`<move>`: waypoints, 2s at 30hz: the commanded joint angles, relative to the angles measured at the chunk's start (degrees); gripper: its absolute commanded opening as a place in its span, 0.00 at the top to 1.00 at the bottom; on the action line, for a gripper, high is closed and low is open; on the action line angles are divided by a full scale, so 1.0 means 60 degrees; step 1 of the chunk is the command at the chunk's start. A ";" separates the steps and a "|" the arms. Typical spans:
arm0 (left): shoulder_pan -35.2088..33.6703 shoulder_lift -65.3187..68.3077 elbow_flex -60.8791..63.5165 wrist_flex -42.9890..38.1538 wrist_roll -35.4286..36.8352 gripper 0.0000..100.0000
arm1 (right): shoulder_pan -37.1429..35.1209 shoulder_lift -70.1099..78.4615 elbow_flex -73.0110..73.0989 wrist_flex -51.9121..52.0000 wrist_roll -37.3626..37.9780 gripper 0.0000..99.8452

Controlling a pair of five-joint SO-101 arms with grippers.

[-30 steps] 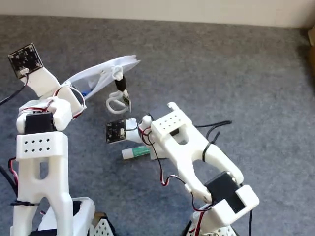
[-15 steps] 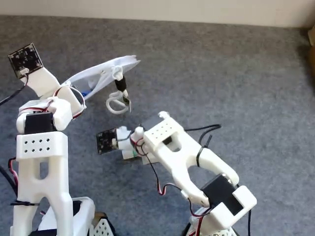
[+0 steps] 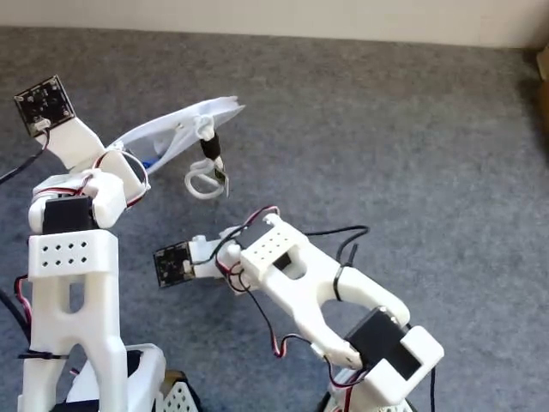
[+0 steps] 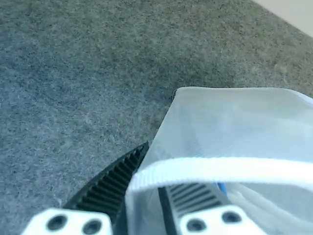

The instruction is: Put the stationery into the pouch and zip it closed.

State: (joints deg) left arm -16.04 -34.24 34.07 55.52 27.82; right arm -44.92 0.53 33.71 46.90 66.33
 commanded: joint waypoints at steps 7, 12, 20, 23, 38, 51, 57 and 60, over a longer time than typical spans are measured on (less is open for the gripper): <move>-0.0242 -0.0037 -0.0139 -0.0117 0.0103 0.99 | -0.0828 -0.0462 0.0168 -0.0139 -0.0586 0.80; -0.0242 -0.0037 -0.0139 -0.0117 0.0103 0.99 | -0.0842 -0.0462 0.0242 -0.0139 -0.0586 0.80; -0.0242 -0.0037 -0.0139 -0.0117 0.0103 0.99 | -0.0872 -0.0462 0.0374 -0.0139 -0.0571 0.95; -0.0242 -0.0037 -0.0139 -0.0117 0.0103 0.99 | -0.1077 -0.0476 0.0549 -0.0139 -0.0557 1.00; -0.0242 -0.0037 -0.0139 -0.0117 0.0103 0.99 | -0.0974 -0.0799 0.0476 -0.0066 -0.0630 1.00; -0.0183 -0.0037 -0.0139 -0.0103 0.0088 0.99 | -0.0945 -0.3963 0.1590 -0.0139 -0.0674 1.00; 0.0183 -0.0037 -0.0139 -0.0073 0.0059 0.99 | -0.0930 -0.5092 0.1502 -0.0139 -0.2462 1.00; 0.0212 -0.0037 -0.0139 -0.0073 0.0059 0.99 | -0.0930 -0.5839 0.1516 -0.0139 -0.3062 1.00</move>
State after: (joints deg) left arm -15.78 -34.24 34.07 55.52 27.82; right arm -50.55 -27.16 43.82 46.64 52.88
